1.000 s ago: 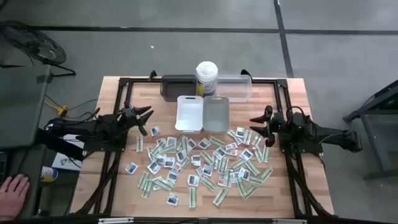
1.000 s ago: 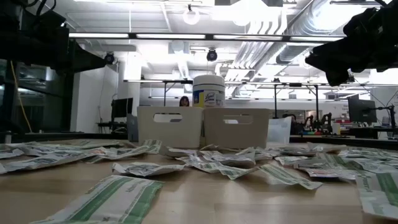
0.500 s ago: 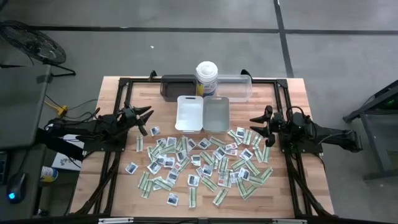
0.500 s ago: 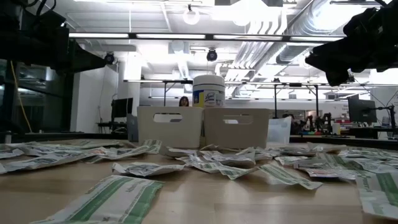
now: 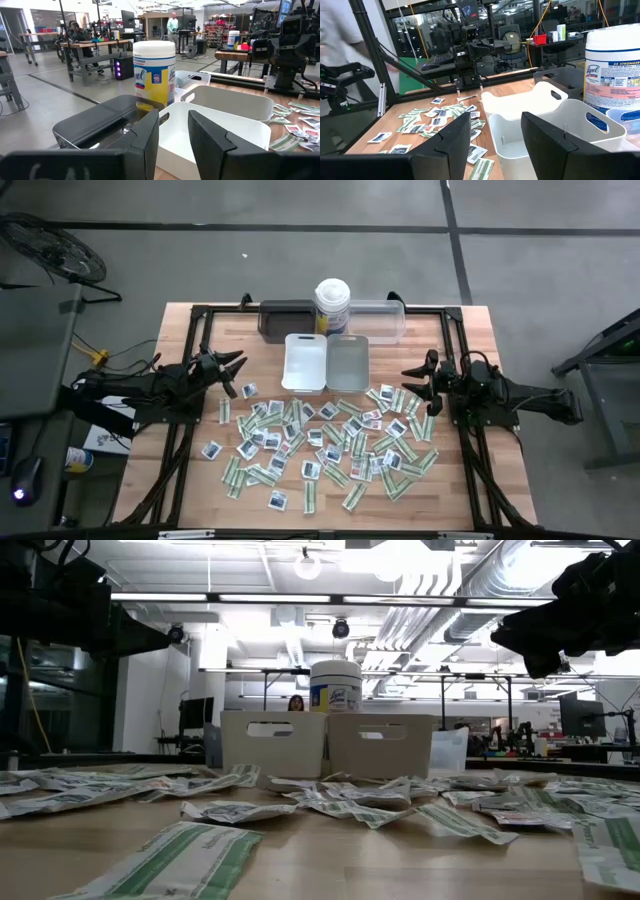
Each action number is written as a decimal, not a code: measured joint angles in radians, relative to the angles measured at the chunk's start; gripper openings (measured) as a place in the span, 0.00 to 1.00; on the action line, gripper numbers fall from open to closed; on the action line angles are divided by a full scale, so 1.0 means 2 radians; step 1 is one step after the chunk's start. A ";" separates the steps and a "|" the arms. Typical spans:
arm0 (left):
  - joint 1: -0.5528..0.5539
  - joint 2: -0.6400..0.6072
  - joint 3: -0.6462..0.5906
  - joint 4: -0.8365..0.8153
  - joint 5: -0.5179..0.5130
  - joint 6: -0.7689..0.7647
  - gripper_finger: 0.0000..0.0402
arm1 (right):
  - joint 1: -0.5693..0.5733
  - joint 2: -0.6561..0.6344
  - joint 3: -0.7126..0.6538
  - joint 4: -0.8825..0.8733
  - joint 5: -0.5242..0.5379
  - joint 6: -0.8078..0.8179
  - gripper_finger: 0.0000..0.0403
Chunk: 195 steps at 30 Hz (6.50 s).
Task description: Pick & Place First Aid Supplies
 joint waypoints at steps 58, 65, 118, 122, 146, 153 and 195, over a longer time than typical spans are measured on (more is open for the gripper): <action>0.000 0.000 0.000 0.000 0.000 0.000 0.25 | 0.000 0.000 0.000 0.004 0.019 -0.024 0.42; 0.000 0.000 0.000 0.000 0.000 0.000 0.25 | 0.000 0.002 0.048 -0.022 0.029 0.011 0.42; 0.000 0.000 0.000 0.000 0.000 0.000 0.25 | -0.087 0.645 0.353 -0.544 -0.052 0.122 0.42; 0.000 0.000 0.000 0.000 0.000 0.000 0.25 | -0.087 0.682 0.353 -0.537 -0.050 0.122 0.42; 0.000 0.000 0.000 0.000 0.000 0.000 0.25 | -0.088 0.757 0.326 -0.482 -0.031 0.083 0.36; 0.000 0.000 0.000 0.000 0.000 0.000 0.25 | -0.088 0.758 0.322 -0.482 -0.031 0.093 0.25; 0.000 0.000 0.000 0.000 0.000 0.000 0.25 | -0.156 0.462 0.326 -0.415 -0.086 0.318 0.00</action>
